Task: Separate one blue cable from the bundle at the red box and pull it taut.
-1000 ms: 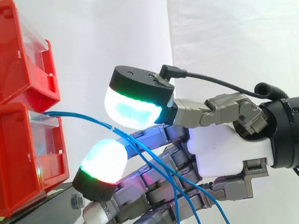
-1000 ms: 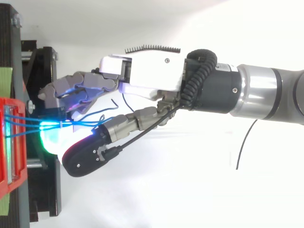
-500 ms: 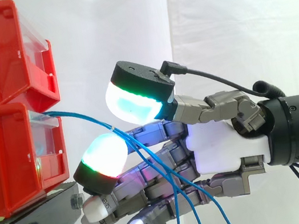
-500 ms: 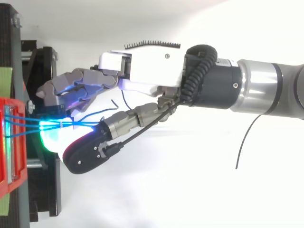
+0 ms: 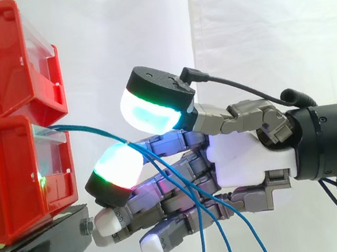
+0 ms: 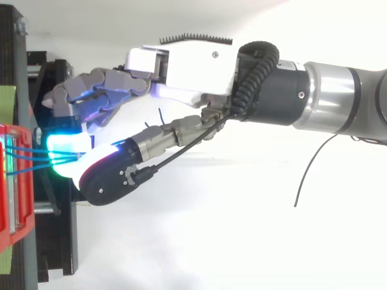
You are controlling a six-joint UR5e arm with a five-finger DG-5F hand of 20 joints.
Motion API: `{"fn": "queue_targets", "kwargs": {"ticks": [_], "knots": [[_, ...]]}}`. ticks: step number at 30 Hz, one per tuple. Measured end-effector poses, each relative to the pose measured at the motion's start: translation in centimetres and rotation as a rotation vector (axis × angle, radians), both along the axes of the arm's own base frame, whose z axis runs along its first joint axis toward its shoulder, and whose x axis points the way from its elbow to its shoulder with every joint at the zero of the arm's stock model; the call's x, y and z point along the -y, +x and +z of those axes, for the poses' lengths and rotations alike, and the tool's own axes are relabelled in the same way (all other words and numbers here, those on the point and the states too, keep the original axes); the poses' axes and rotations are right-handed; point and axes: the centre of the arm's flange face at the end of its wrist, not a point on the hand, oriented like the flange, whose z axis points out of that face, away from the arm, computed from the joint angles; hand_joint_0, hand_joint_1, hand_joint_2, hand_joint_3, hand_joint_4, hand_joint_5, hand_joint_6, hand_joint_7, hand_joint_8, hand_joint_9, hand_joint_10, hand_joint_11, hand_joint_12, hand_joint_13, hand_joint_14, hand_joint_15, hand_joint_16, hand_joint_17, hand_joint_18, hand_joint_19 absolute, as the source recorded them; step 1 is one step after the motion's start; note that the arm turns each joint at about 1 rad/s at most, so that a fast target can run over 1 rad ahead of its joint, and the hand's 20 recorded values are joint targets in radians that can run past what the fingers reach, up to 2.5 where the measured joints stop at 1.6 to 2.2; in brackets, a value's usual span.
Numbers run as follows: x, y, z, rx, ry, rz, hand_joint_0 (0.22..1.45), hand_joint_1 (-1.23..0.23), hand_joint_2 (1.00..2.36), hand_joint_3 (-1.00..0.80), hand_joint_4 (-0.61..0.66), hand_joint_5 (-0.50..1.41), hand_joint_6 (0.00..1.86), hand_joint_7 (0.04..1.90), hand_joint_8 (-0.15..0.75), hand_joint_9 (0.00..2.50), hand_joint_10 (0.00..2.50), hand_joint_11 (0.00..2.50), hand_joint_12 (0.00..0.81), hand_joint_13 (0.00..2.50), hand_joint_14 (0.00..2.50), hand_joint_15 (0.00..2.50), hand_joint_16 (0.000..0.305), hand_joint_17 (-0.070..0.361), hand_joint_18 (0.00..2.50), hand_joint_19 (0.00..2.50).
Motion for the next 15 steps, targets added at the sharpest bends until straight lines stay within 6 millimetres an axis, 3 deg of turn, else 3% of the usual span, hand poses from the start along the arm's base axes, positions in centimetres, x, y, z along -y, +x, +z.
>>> {"fn": "queue_targets", "kwargs": {"ticks": [9, 15], "knots": [[0.02, 0.06, 0.14, 0.007, -0.017, 0.001, 0.57, -0.67, 1.0, -0.5, 0.19, -0.15, 0.62, 1.17, 0.301, 0.66, 0.01, 0.53, 0.333, 0.39, 0.01, 0.23, 0.047, 0.105, 0.47, 0.59], [-0.49, 0.16, 0.18, 0.011, -0.021, 0.006, 0.59, -0.62, 1.0, -0.46, 0.18, -0.16, 0.67, 1.11, 0.298, 0.67, 0.02, 0.53, 0.331, 0.4, 0.01, 0.25, 0.046, 0.103, 0.47, 0.6]]}}
